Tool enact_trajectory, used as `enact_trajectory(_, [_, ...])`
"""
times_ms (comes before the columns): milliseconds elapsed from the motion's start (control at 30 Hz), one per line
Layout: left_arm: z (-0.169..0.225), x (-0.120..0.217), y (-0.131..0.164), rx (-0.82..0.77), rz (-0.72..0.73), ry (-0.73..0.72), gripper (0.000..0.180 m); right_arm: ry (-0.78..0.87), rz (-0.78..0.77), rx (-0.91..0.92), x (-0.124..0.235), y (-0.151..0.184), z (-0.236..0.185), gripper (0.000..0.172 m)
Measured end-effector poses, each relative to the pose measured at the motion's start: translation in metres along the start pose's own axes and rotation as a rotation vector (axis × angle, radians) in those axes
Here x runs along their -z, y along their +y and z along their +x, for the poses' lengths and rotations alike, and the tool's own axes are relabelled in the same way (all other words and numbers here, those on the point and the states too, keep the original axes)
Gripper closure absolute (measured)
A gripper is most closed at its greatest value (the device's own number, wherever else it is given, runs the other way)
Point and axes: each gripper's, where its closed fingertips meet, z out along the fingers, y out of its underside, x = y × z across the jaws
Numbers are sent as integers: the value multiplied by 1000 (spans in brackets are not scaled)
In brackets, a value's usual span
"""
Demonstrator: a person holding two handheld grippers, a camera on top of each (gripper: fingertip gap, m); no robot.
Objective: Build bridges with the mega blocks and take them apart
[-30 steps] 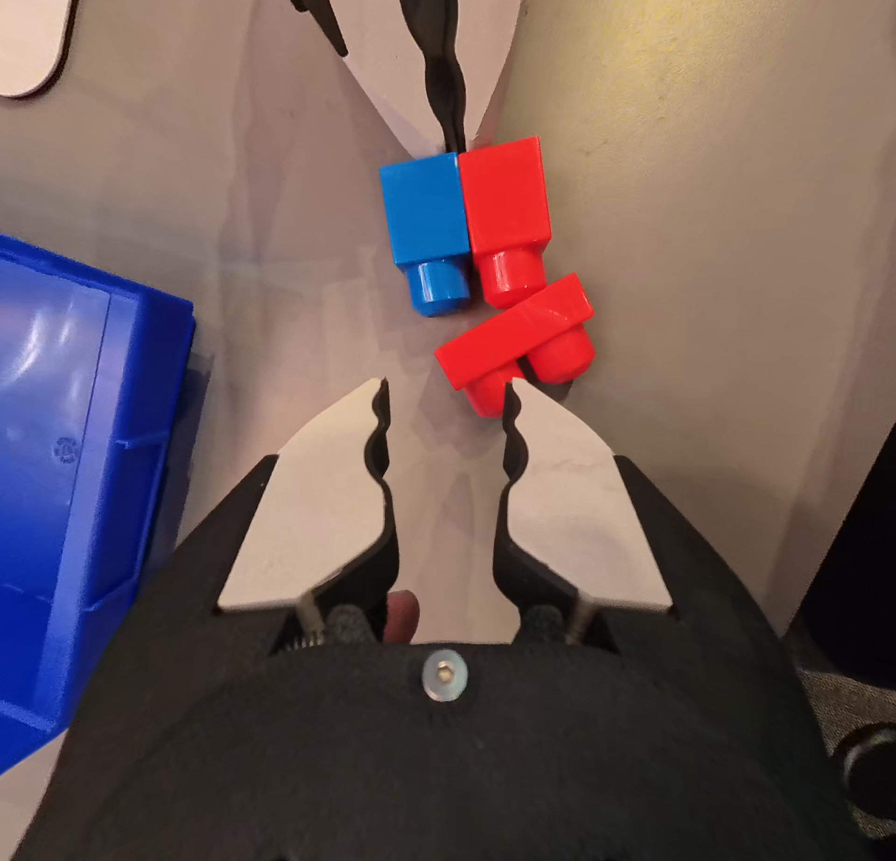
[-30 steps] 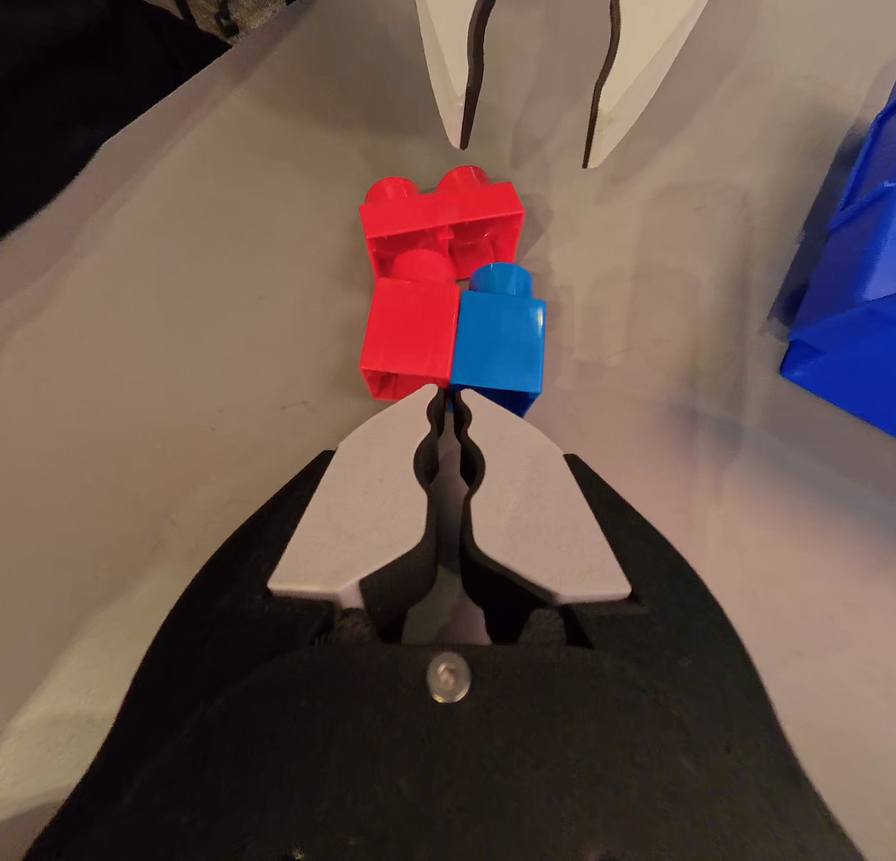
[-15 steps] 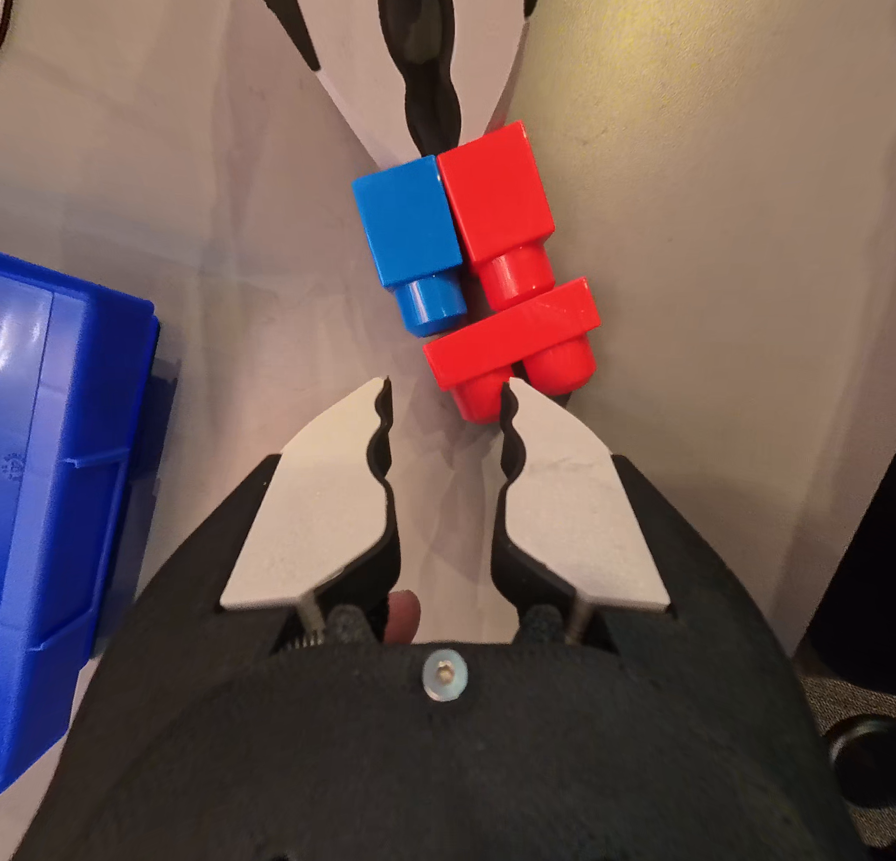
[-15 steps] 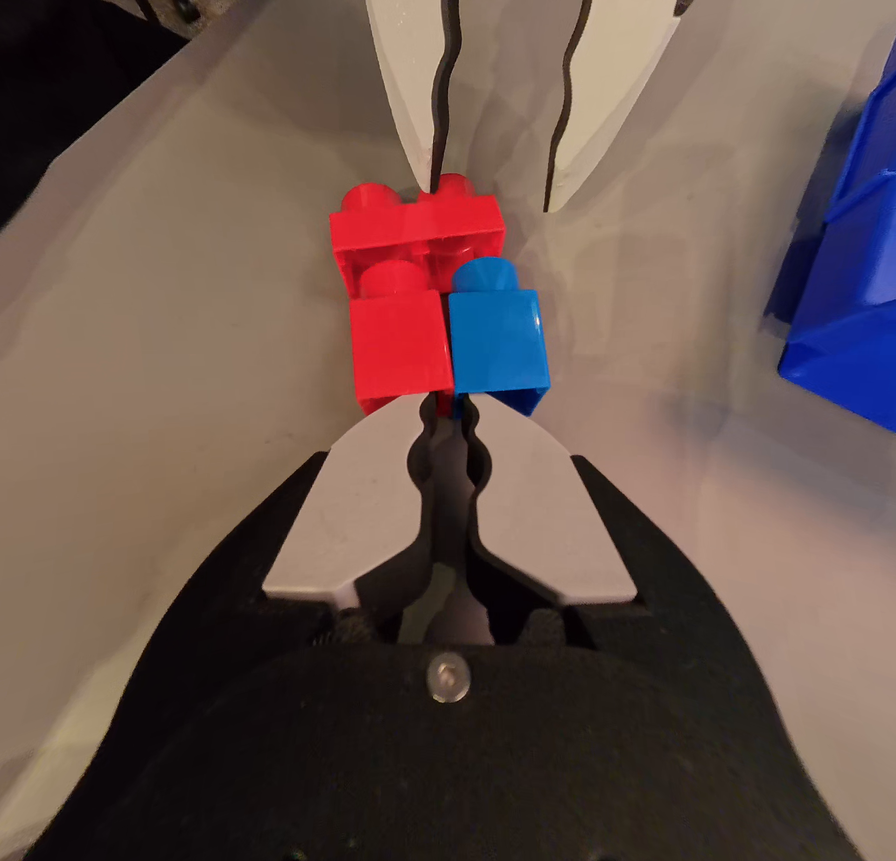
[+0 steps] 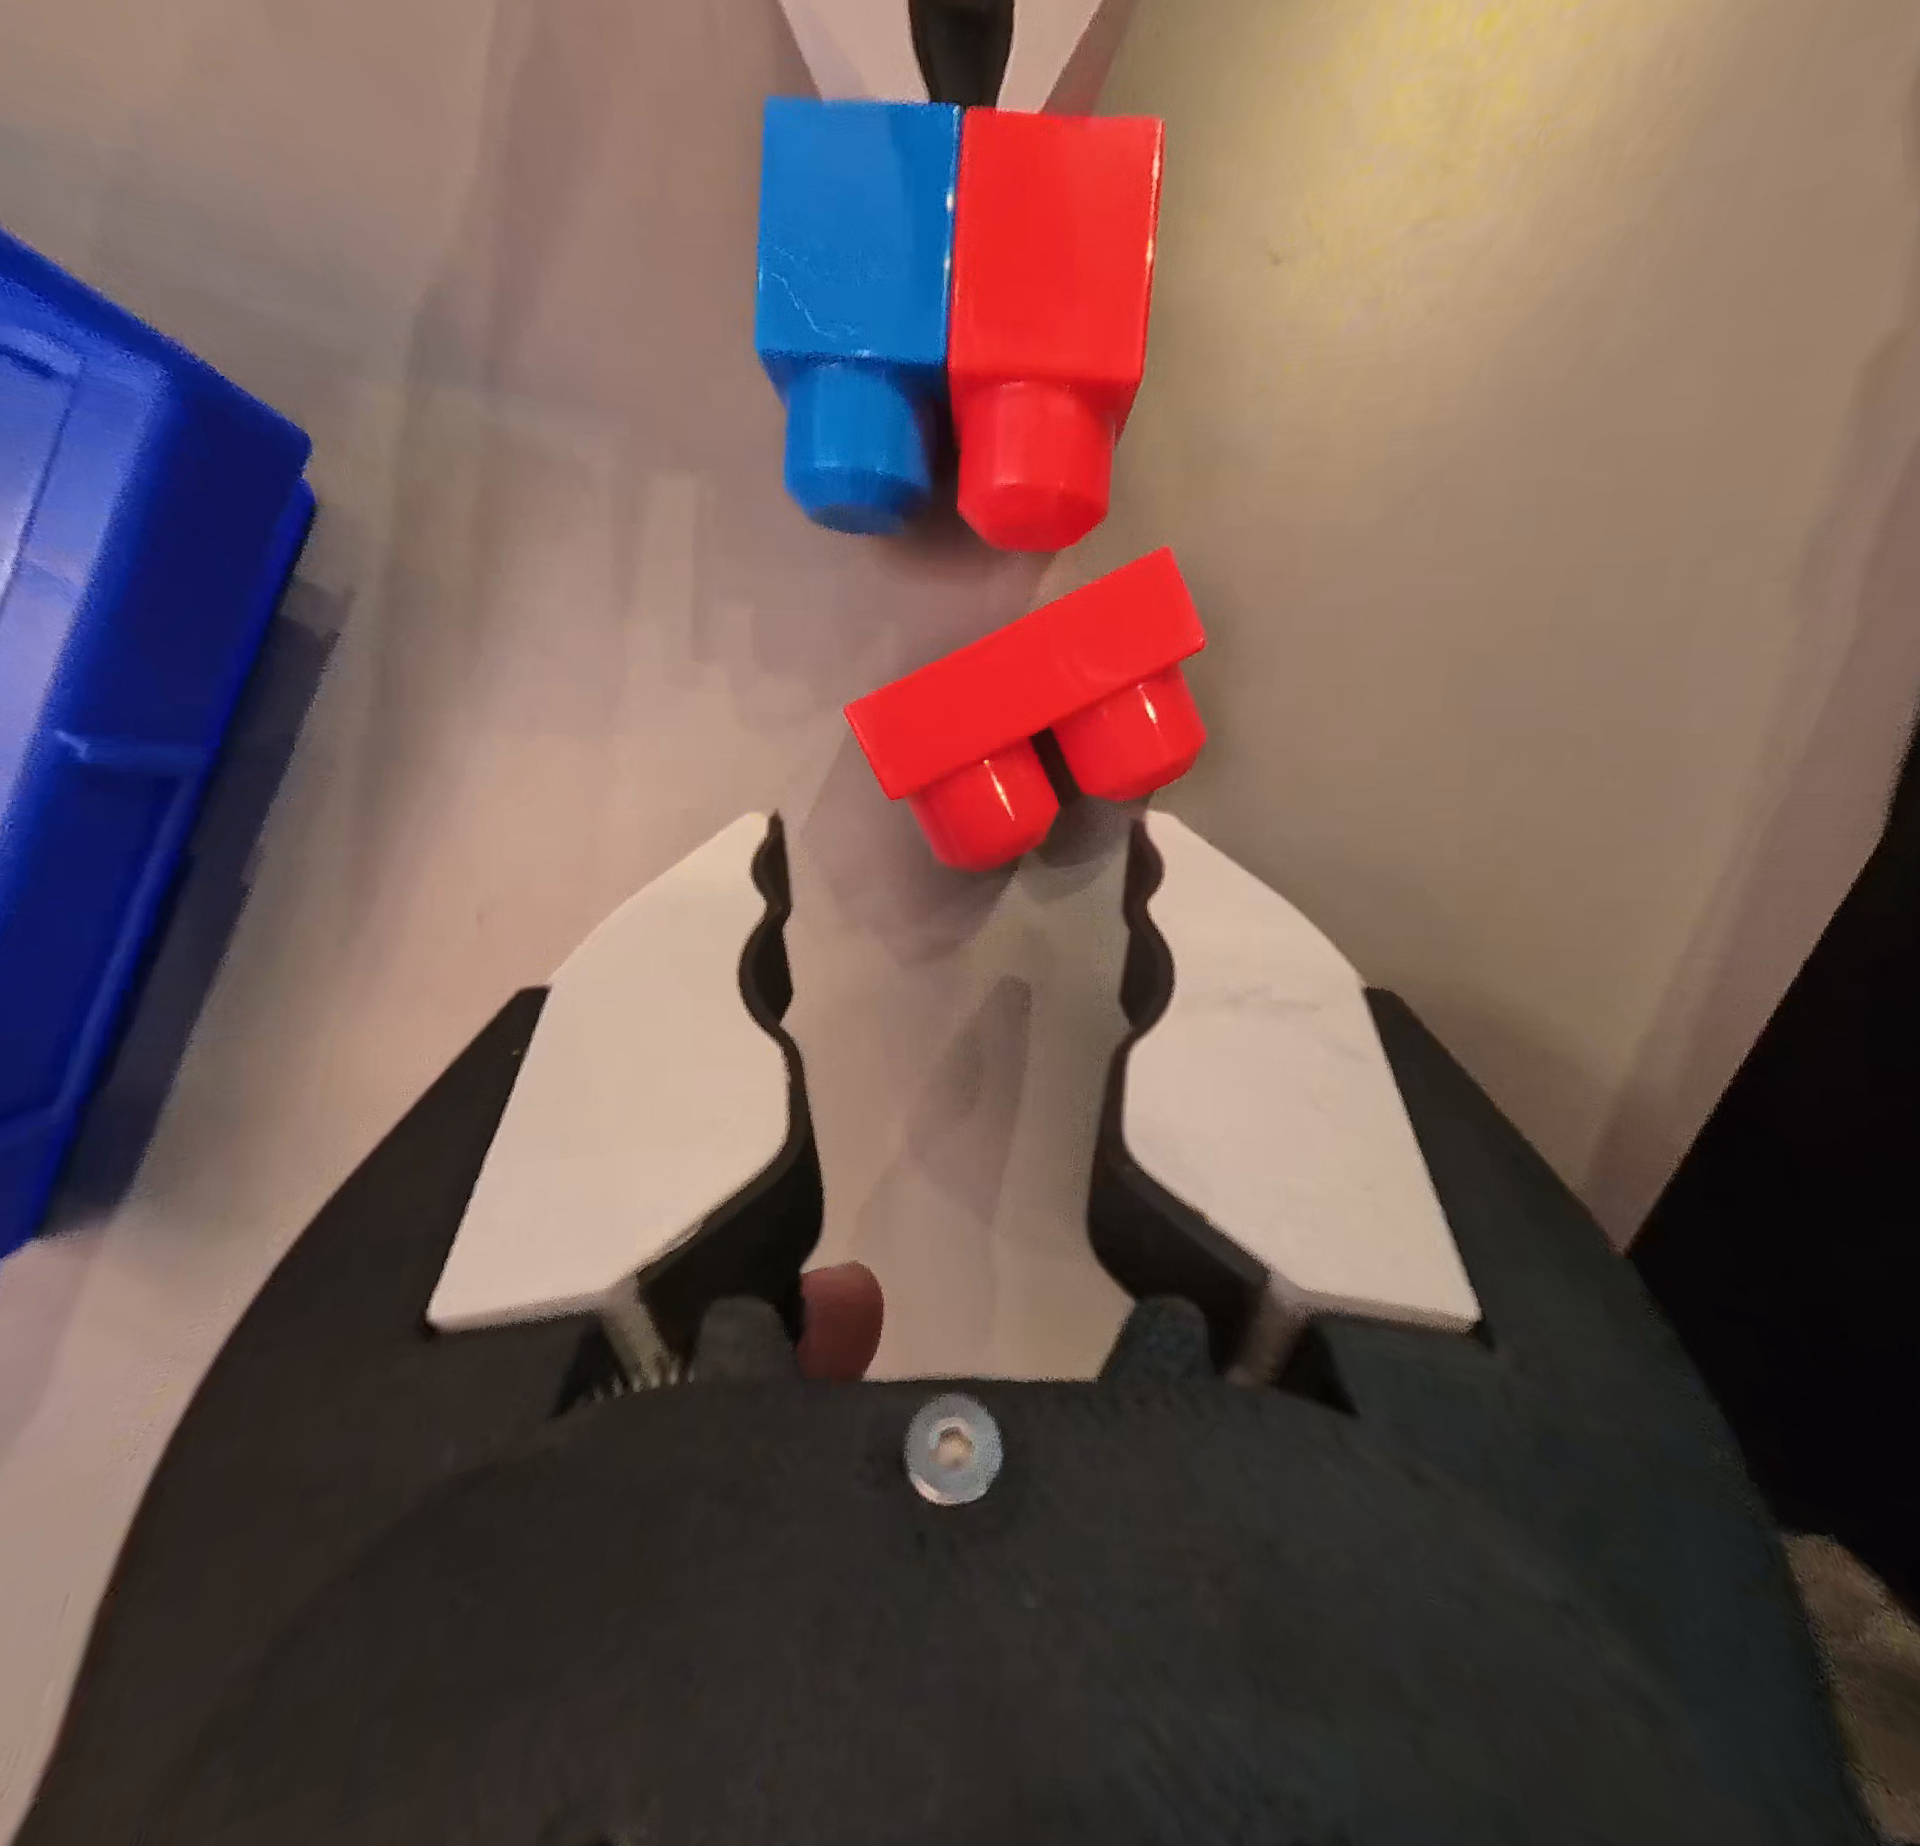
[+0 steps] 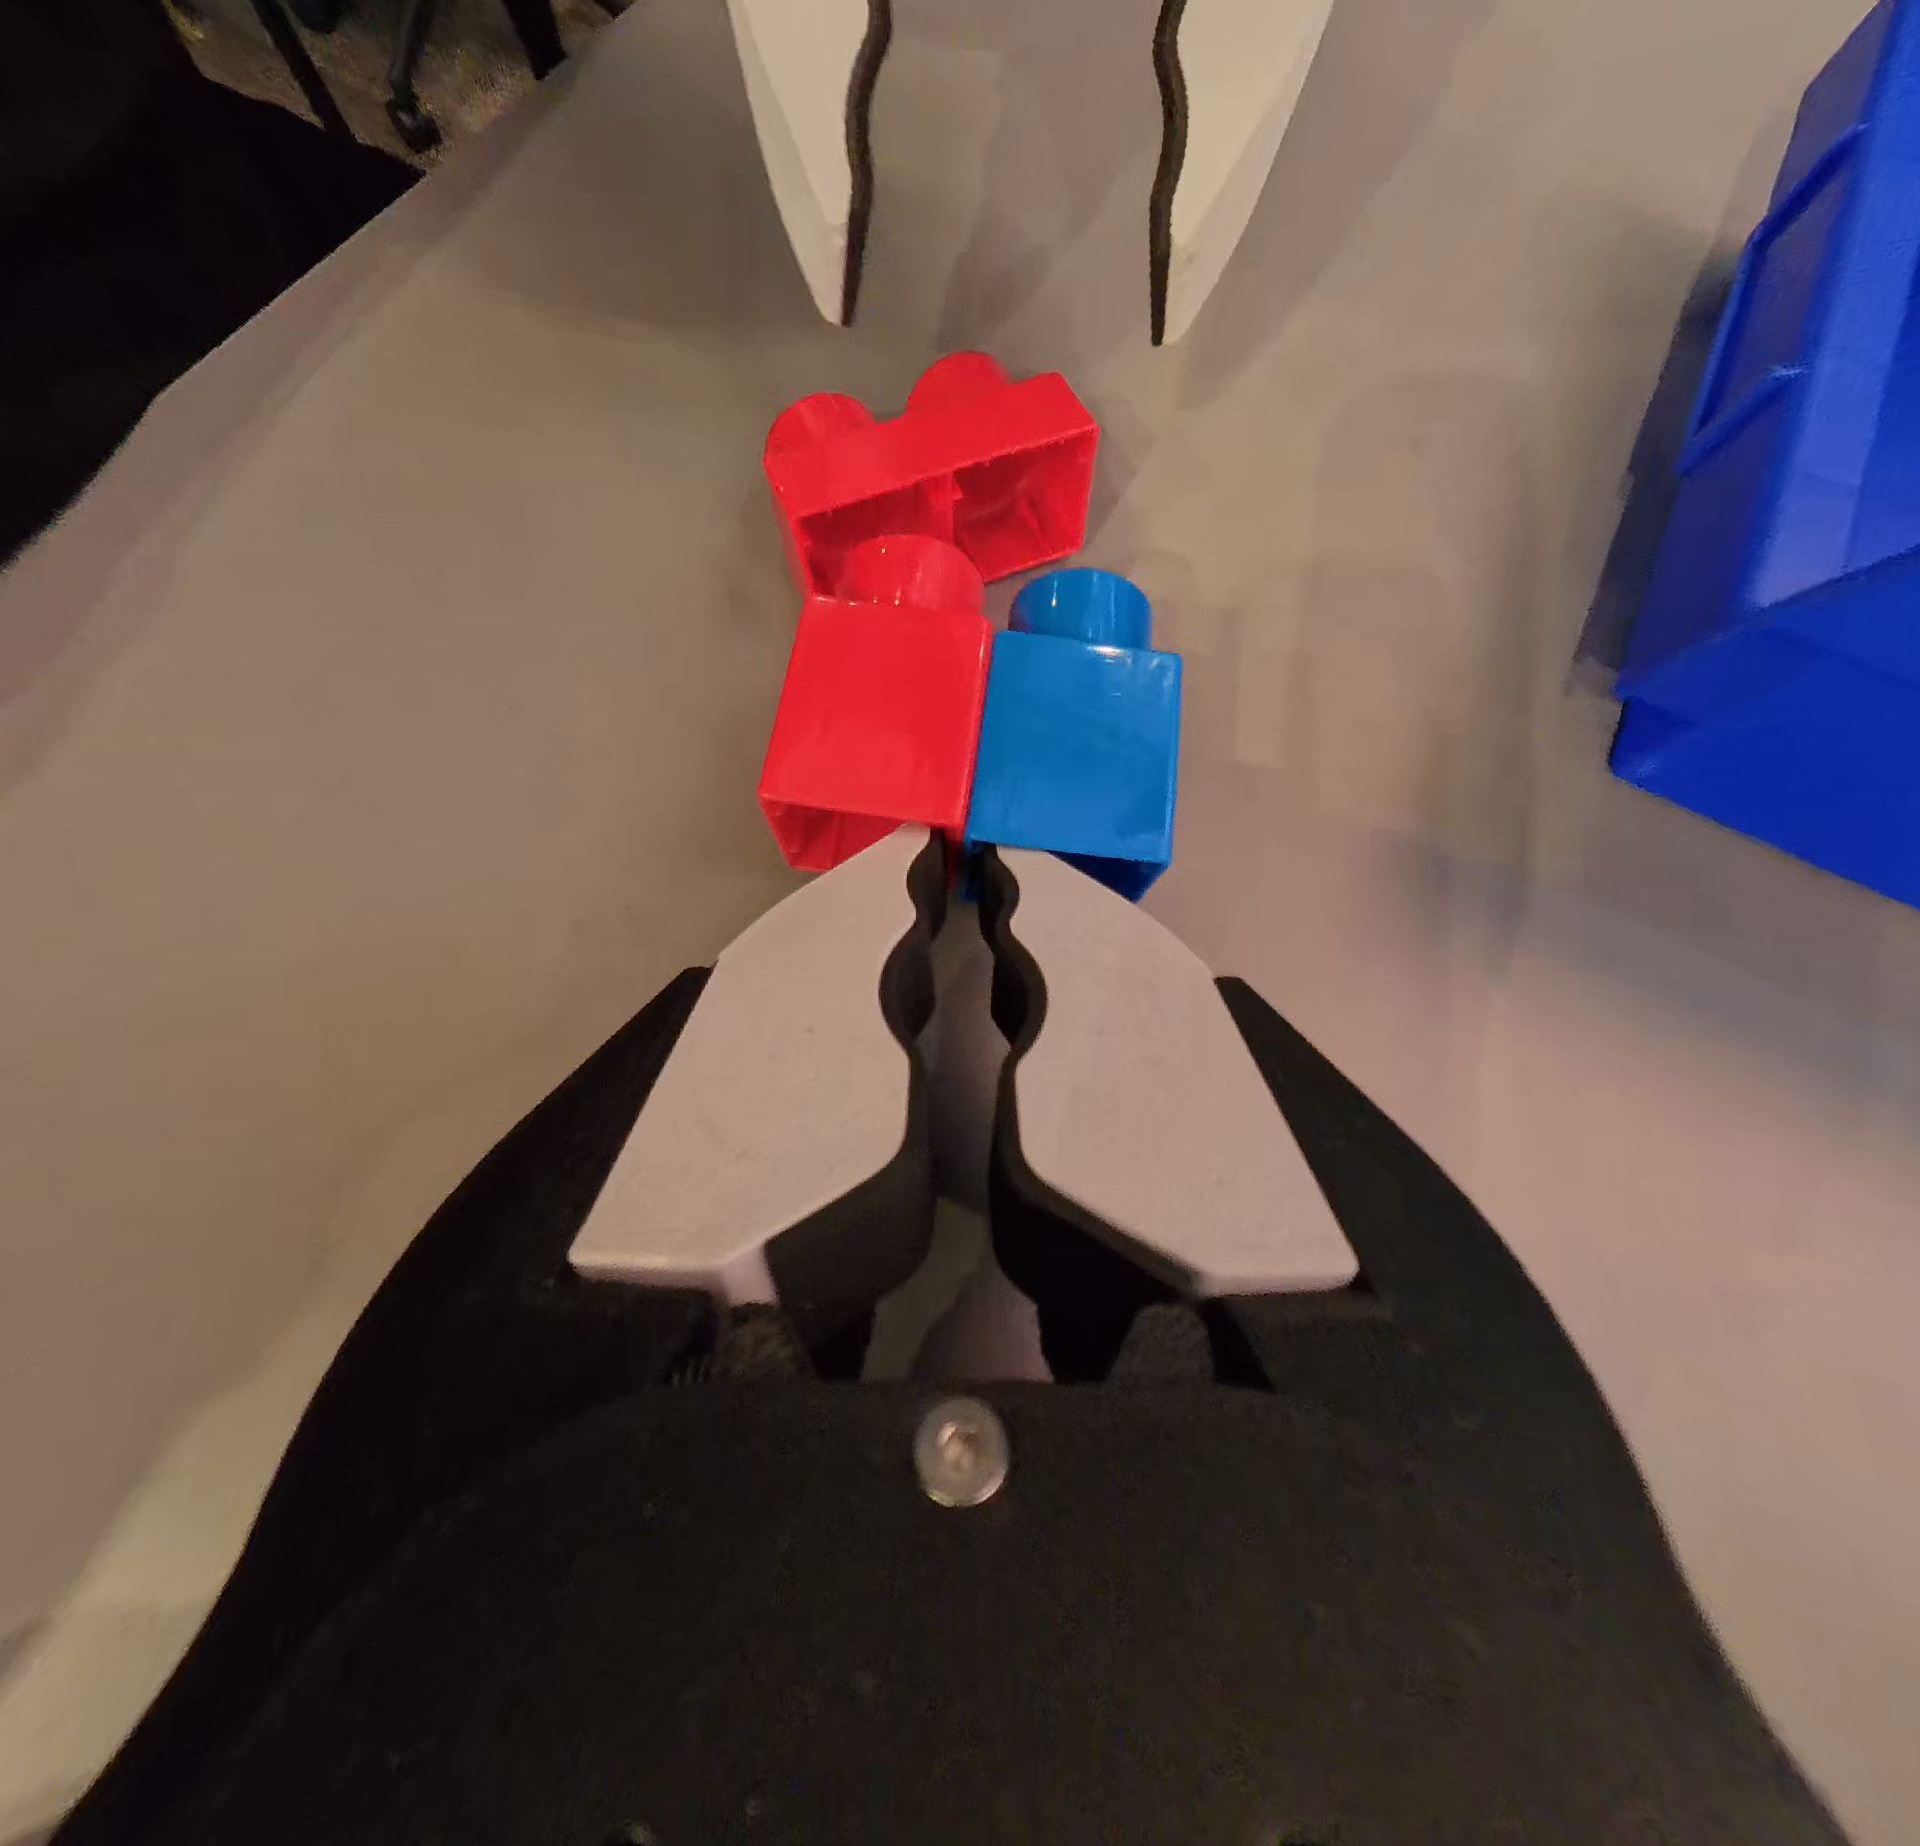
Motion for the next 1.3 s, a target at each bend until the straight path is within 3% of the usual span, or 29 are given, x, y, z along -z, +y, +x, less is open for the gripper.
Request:
enact_trajectory(167, [14,-7,-5,205,72,6,84,9,6,-6,6,3,0,166])
enact_trajectory(267, [26,-19,-12,325,117,21,81,9,3,-2,5,4,-1,166])
enact_trajectory(400, [23,-36,-10,440,127,-72,86,14,2,3,5,4,-1,166])
enact_trajectory(500, [20,-37,-16,489,186,-91,108,18,1,5,5,4,-2,166])
enact_trajectory(567, [18,-38,-18,498,195,-106,108,20,1,5,5,5,-2,166])
enact_trajectory(833, [12,-28,-25,416,261,-127,108,38,26,-5,13,5,-1,166])
enact_trajectory(1033, [4,-5,-40,182,211,-198,108,97,75,37,36,-11,2,166])
enact_trajectory(1300, [-10,19,-66,-112,101,-323,108,260,27,207,74,-41,4,166])
